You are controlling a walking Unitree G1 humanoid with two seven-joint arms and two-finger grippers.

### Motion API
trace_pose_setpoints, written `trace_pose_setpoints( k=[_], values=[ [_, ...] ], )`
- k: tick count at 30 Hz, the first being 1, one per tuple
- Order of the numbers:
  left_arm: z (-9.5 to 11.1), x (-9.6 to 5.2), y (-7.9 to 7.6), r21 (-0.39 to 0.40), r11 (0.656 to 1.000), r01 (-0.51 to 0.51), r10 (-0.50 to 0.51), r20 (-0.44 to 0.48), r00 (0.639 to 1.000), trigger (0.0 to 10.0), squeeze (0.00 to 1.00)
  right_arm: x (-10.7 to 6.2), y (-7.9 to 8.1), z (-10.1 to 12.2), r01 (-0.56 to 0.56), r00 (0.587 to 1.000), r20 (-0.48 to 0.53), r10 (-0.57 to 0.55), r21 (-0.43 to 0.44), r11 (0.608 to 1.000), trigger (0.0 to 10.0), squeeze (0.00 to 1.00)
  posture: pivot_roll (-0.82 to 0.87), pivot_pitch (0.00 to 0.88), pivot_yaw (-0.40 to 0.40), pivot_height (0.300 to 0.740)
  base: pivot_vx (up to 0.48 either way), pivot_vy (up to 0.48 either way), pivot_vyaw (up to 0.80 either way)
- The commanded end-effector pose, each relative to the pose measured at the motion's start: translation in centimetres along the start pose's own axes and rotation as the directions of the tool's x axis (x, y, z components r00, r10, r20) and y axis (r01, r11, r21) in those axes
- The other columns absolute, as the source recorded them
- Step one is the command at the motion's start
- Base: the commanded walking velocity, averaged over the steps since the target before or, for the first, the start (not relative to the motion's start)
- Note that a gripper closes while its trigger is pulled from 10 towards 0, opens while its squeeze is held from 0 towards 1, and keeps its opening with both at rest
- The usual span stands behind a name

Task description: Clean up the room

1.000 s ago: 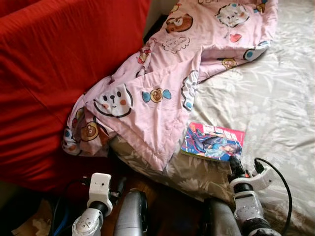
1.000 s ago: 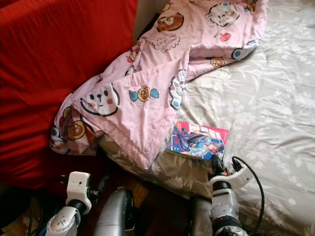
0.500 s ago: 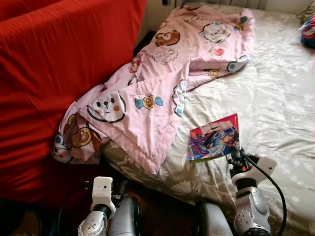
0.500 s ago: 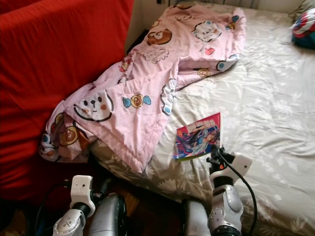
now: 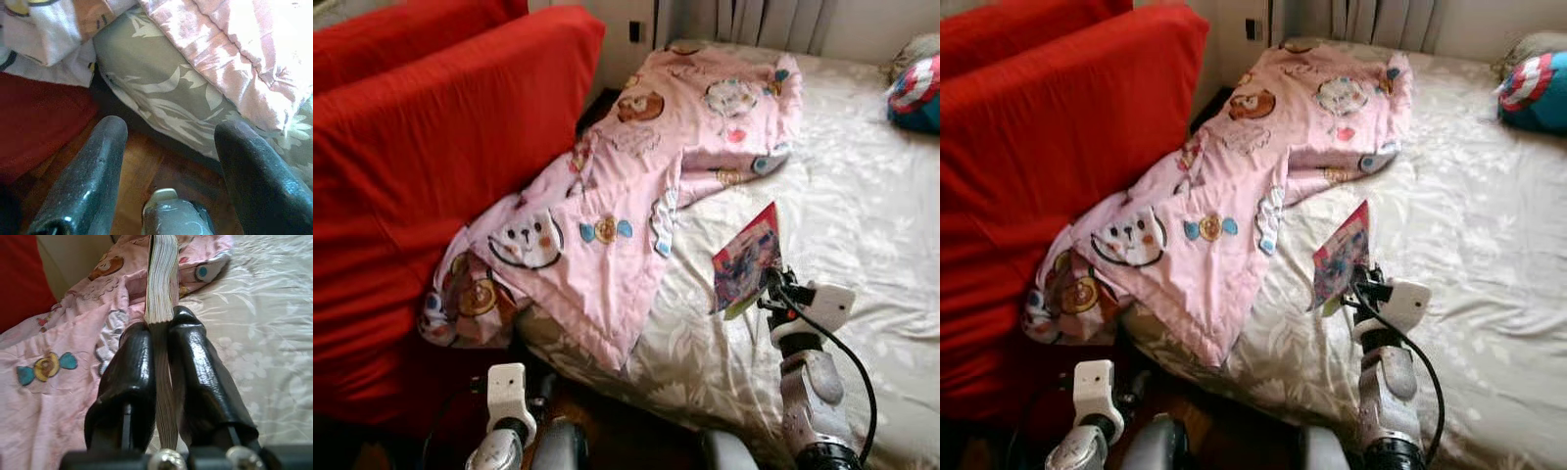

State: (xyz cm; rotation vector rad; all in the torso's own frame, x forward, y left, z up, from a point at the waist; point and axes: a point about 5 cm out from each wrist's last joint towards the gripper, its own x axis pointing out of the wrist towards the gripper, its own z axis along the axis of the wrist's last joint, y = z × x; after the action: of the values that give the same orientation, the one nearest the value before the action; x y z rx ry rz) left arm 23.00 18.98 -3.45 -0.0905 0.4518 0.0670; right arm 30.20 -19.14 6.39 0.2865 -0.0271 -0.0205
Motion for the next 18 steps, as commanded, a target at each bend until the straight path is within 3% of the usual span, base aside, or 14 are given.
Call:
trace_pose_setpoints(
  k=[1,6,10,18],
  values=[
    [-1.4,-0.6,0.8,-0.014,0.999,-0.030,0.029,-0.057,0.998,10.0,0.00,0.1,0.4,0.6,-0.038,0.999,0.012,0.039,-0.038,0.999,10.0,0.00,-0.05,0.100,0.006,0.740,0.000,0.000,0.00],
    [-3.1,-1.2,1.4,-0.079,0.994,-0.080,0.067,-0.153,0.986,10.0,0.00,-0.1,1.0,-0.6,-0.053,0.998,-0.047,0.051,-0.047,0.997,10.0,0.00,-0.06,0.095,-0.002,0.740,0.000,0.000,0.00],
    [-4.3,-1.7,1.4,-0.072,0.994,-0.086,0.069,-0.213,0.975,10.0,0.00,-0.3,1.5,-1.1,-0.061,0.997,-0.058,0.058,-0.044,0.997,10.0,0.00,-0.06,0.091,-0.007,0.740,0.000,0.000,0.00],
    [-4.7,-1.8,1.4,-0.069,0.993,-0.094,0.075,-0.239,0.968,10.0,0.00,-0.3,1.2,-1.4,-0.007,0.996,-0.089,0.003,-0.048,0.999,10.0,0.00,-0.06,0.097,-0.009,0.740,0.000,0.000,-0.06]
  ],
)
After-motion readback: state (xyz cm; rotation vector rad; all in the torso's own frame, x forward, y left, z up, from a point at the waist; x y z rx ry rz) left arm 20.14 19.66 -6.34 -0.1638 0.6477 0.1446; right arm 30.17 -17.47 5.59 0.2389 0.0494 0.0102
